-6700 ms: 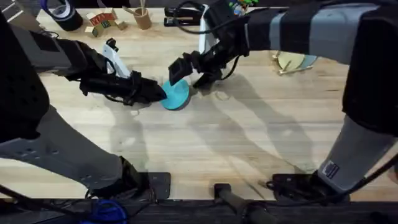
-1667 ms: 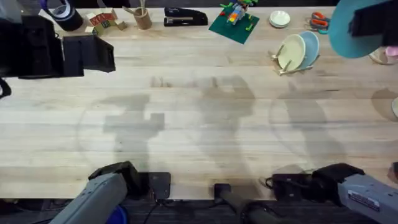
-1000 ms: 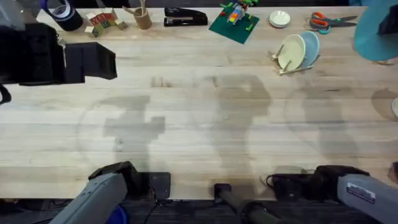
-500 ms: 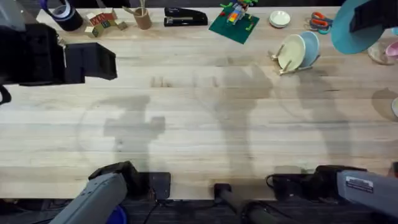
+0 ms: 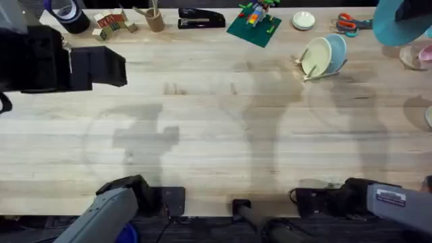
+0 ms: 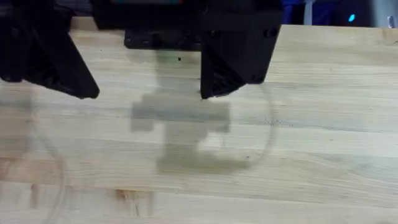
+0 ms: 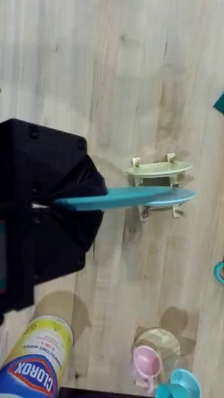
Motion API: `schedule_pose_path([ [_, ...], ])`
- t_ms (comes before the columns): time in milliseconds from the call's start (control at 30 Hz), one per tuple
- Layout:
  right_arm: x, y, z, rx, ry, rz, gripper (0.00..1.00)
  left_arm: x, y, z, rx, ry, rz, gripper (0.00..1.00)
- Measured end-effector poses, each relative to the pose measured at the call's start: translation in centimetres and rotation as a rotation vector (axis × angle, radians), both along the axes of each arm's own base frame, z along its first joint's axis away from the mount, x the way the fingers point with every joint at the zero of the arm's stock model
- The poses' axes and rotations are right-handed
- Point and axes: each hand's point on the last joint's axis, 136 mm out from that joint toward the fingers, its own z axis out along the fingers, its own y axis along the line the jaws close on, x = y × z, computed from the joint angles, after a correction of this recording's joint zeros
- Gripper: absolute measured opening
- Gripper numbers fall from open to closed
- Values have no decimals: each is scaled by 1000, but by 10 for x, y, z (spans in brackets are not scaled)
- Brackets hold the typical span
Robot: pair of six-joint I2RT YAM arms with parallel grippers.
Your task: Pick up the plates from the table one by one and place each into a slot on the dish rack.
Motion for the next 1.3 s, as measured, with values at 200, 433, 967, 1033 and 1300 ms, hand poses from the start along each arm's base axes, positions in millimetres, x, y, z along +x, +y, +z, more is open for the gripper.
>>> schedule_pose_path([
  [200,2,-4,-3,-6,9,4,48,0,0,0,0,0,0,995],
  [433,5,-4,-1,-21,-4,32,48,0,0,0,0,0,0,995],
  [967,15,4,-1,8,-31,91,48,0,0,0,0,0,0,996],
  [1033,16,3,-1,8,-33,90,48,0,0,0,0,0,0,996],
  [1300,25,1,-9,11,-16,89,48,0,0,0,0,0,0,995],
])
